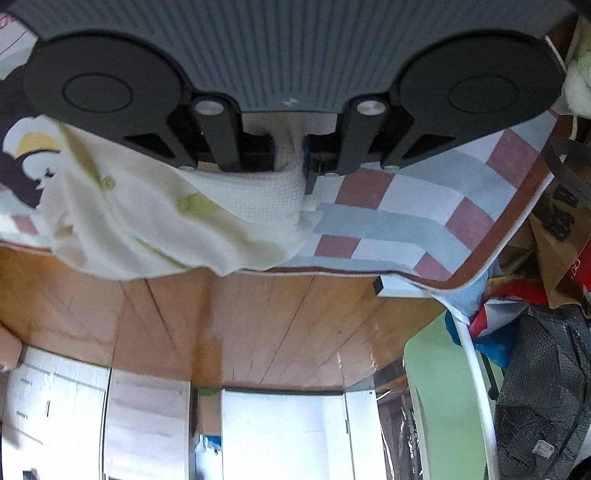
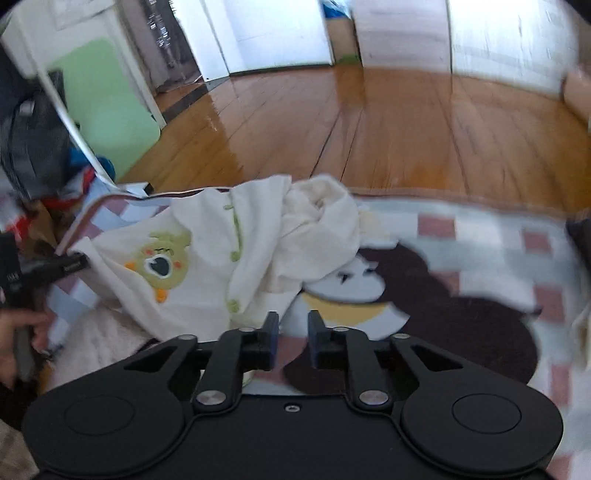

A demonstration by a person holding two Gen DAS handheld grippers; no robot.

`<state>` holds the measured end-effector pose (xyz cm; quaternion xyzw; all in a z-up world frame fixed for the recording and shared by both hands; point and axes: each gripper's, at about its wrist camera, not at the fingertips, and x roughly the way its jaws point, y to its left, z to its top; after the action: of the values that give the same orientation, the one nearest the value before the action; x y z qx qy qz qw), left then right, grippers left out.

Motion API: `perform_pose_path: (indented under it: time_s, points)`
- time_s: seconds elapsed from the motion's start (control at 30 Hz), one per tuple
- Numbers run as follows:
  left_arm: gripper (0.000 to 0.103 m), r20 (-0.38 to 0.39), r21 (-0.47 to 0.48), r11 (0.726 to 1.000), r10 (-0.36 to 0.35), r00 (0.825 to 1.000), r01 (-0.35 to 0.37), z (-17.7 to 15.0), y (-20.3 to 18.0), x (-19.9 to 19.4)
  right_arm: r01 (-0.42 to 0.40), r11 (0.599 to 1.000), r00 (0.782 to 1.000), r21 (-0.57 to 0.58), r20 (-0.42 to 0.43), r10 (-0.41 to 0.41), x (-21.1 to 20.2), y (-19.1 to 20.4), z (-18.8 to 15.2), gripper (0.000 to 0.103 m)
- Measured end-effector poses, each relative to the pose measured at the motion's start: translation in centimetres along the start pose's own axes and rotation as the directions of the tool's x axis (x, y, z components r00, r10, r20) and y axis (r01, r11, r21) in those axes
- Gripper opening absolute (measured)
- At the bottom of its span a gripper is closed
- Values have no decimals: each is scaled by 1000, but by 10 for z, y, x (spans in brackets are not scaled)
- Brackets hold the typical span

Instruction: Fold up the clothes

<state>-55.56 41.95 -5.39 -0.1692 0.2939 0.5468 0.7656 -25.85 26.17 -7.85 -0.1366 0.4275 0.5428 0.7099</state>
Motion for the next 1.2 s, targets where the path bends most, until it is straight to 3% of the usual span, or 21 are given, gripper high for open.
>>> perform_pose_path:
  time_s: [0.17,0.27,0.43,0.53,0.63,0.73,0.87,0.97,1.2]
  points:
    - [13,20,28,1000,10,1000,-11,9,-15,-7,53,995,997,-81,54,-49,-19,15,-2,23]
    - [13,42,52,999,4,999,-6,15,-29,-11,49,993,992,-107,118,-36,-33,21,0,35]
    - [13,63,67,997,-30,998,26,20,-44,-13,3,999,989,-43,147,4,-28,12,8,35]
    - [13,55,78,997,-32,998,28,22,-46,-11,-47,997,981,68,191,33,-19,-7,16,35]
    - [13,55,67,997,-33,998,30,23,-40,-7,-123,967,972,223,223,72,5,-33,18,41]
    - [13,45,35,999,-26,999,24,23,-28,1,-164,920,976,356,193,99,48,-61,14,41]
    - [13,24,-2,1000,-16,1000,16,19,-13,13,-120,883,987,454,147,59,98,-80,6,41]
    - [13,-4,-2,1000,-17,1000,17,16,-8,25,-120,844,989,523,134,58,124,-88,4,51]
    - [13,-51,-16,1000,-16,999,16,18,-4,48,-104,877,990,470,130,47,187,-81,32,79]
